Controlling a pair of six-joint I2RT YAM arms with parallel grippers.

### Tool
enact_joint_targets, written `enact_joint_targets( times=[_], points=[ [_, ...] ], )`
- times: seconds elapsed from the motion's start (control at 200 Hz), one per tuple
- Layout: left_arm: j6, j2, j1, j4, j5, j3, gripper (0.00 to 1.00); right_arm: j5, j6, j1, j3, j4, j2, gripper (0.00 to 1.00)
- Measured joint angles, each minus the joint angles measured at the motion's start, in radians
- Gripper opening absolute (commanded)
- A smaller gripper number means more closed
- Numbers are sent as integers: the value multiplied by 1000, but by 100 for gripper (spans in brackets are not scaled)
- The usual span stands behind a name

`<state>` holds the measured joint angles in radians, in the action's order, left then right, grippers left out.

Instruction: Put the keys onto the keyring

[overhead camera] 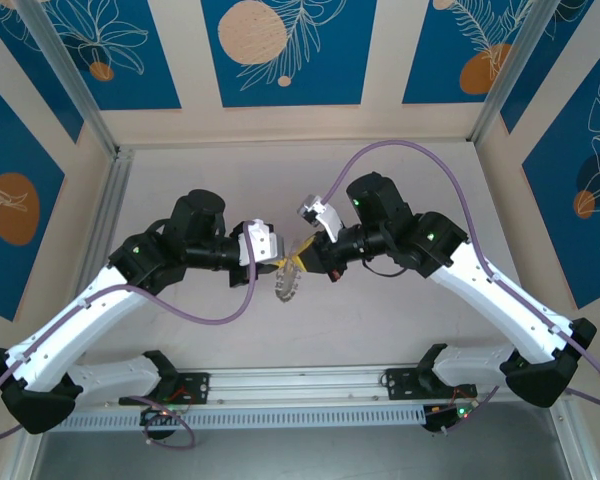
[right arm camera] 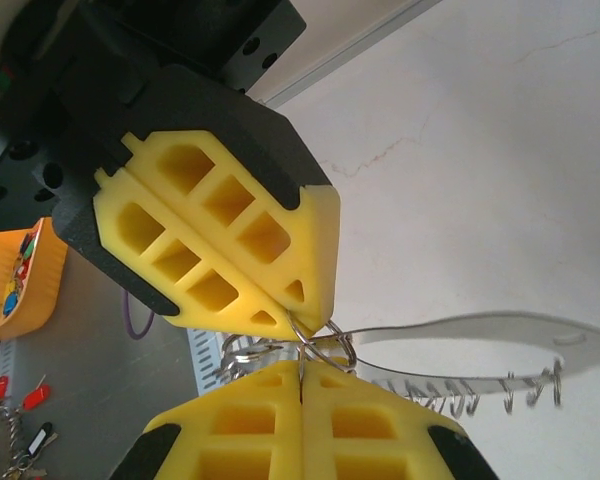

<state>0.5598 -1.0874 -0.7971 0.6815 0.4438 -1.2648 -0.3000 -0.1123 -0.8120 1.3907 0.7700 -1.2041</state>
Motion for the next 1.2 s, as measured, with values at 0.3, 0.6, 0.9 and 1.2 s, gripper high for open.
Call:
enact_joint_targets(
  times=[0.3, 0.6, 0.9, 1.2],
  points=[
    [0, 0, 0, -1, 0, 2, 0, 0, -4, 26, -27, 0, 6, 0],
    [0, 20, 0, -7, 13, 2, 0, -27, -15, 31, -32, -13, 6, 0],
    [-4, 43, 0, -12, 26, 2, 0, -82, -27, 31, -45, -42, 6, 0],
    [-19, 68, 0, -32, 53, 7, 0, -150, -38, 34, -65, -76, 19, 0]
  ],
)
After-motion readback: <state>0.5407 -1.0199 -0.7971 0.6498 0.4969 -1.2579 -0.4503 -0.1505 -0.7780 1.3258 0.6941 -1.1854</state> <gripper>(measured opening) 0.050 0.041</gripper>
